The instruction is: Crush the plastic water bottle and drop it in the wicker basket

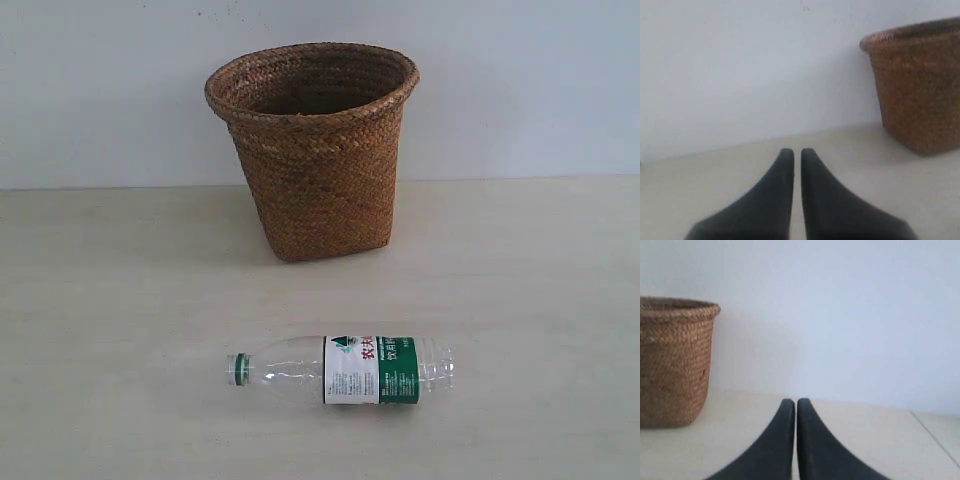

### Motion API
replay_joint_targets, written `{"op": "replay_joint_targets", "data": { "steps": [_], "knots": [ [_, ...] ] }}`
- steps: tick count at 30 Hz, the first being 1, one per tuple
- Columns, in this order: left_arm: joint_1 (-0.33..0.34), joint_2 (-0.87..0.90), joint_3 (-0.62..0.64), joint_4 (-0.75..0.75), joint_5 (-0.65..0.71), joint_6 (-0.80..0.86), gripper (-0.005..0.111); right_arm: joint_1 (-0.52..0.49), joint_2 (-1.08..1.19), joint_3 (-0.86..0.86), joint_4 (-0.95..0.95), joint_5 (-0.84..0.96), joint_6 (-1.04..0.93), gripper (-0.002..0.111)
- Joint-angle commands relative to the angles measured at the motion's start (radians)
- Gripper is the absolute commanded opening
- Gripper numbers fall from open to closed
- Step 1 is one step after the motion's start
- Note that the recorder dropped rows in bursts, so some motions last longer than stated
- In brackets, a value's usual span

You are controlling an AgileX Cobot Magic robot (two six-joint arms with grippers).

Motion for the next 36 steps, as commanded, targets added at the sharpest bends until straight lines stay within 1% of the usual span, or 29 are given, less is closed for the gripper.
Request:
{"op": "replay_joint_targets", "data": {
  "steps": [1, 4, 8, 11, 12, 13, 14, 15, 16, 17, 18, 20, 22, 25, 28, 31, 33, 35, 36],
  "knots": [
    [-0.005, 0.003, -0.004, 0.0, -0.162, -0.002, 0.004, -0.002, 0.001, -0.007, -0.011, -0.162, 0.021, 0.0],
    [-0.005, 0.003, -0.004, 0.0, -0.209, -0.029, 0.004, -0.002, 0.001, -0.007, -0.011, -0.179, 0.14, 0.0],
    [-0.005, 0.003, -0.004, 0.0, -0.279, -0.262, 0.004, -0.002, 0.001, -0.007, -0.007, -0.253, 0.266, 0.0],
    [-0.005, 0.003, -0.004, 0.018, -0.393, -0.46, 0.004, -0.002, 0.001, -0.025, -0.011, -0.285, 0.309, 0.0],
    [-0.005, 0.003, -0.004, 0.037, -0.495, -0.541, 0.004, -0.002, 0.029, -0.069, -0.011, -0.281, 0.307, 0.0],
    [-0.005, 0.003, -0.004, 0.045, -0.547, -0.563, 0.004, -0.002, 0.055, -0.097, -0.011, -0.279, 0.305, 0.0],
    [-0.005, 0.007, -0.028, 0.045, -0.555, -0.584, 0.004, -0.002, 0.117, -0.152, -0.011, -0.271, 0.301, 0.0],
    [-0.005, 0.031, -0.056, 0.045, -0.533, -0.583, 0.004, -0.002, 0.154, -0.189, -0.012, -0.271, 0.297, 0.0],
    [-0.005, 0.075, -0.114, 0.045, -0.486, -0.583, 0.004, -0.002, 0.217, -0.238, -0.018, -0.271, 0.29, 0.0],
    [-0.005, 0.118, -0.153, 0.056, -0.471, -0.583, 0.004, -0.002, 0.276, -0.282, -0.018, -0.27, 0.283, 0.0],
    [-0.005, 0.186, -0.208, 0.085, -0.464, -0.581, 0.004, -0.002, 0.344, -0.329, -0.02, -0.261, 0.27, 0.0],
    [-0.005, 0.272, -0.268, 0.121, -0.464, -0.581, 0.004, -0.002, 0.421, -0.375, -0.024, -0.253, 0.257, 0.0],
    [-0.005, 0.373, -0.326, 0.14, -0.464, -0.581, 0.004, -0.002, 0.495, -0.433, -0.043, -0.23, 0.257, 0.0],
    [-0.005, 0.511, -0.42, 0.147, -0.426, -0.586, 0.004, -0.002, 0.609, -0.512, -0.063, -0.185, 0.257, 0.0],
    [-0.005, 0.641, -0.494, 0.219, -0.405, -0.589, 0.004, -0.002, 0.703, -0.596, -0.092, -0.117, 0.253, 0.0],
    [-0.005, 0.765, -0.565, 0.318, -0.362, -0.642, 0.004, -0.002, 0.794, -0.676, -0.107, -0.036, 0.219, 0.0],
    [-0.005, 0.851, -0.618, 0.41, -0.289, -0.652, 0.004, -0.002, 0.858, -0.738, -0.113, 0.042, 0.193, 0.0],
    [-0.005, 0.933, -0.675, 0.504, -0.173, -0.652, 0.004, 0.001, 0.914, -0.791, -0.113, 0.124, 0.164, 0.0],
    [-0.011, 0.971, -0.7, 0.526, -0.134, -0.652, 0.004, 0.001, 0.943, -0.818, -0.113, 0.157, 0.15, 0.0]
  ]
}}
